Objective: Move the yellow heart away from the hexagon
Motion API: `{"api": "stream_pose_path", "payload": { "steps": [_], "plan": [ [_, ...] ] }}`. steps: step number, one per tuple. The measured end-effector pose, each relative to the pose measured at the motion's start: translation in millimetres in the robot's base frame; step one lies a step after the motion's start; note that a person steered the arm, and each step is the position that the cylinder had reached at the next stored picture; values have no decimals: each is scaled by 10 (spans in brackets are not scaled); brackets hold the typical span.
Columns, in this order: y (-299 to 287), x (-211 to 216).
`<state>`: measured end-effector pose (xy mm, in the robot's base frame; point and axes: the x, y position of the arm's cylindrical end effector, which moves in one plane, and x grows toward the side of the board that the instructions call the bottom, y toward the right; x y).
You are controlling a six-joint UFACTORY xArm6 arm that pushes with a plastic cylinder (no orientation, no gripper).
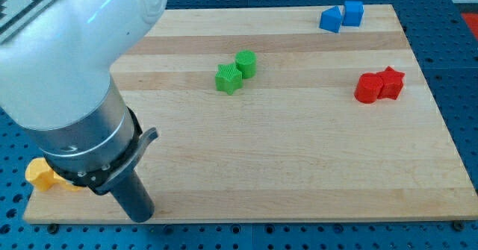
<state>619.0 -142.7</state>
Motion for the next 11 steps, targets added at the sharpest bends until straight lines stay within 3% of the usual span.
{"api": "stream_pose_path", "payload": {
  "steps": [3, 5, 6, 7, 8, 9, 11],
  "plan": [
    [-1591, -109],
    [-1211, -582],
    [-1202, -1082],
    [-1319, -1157],
    [-1176, -923],
    [-1486, -736],
    [-1623, -950]
  ]
}}
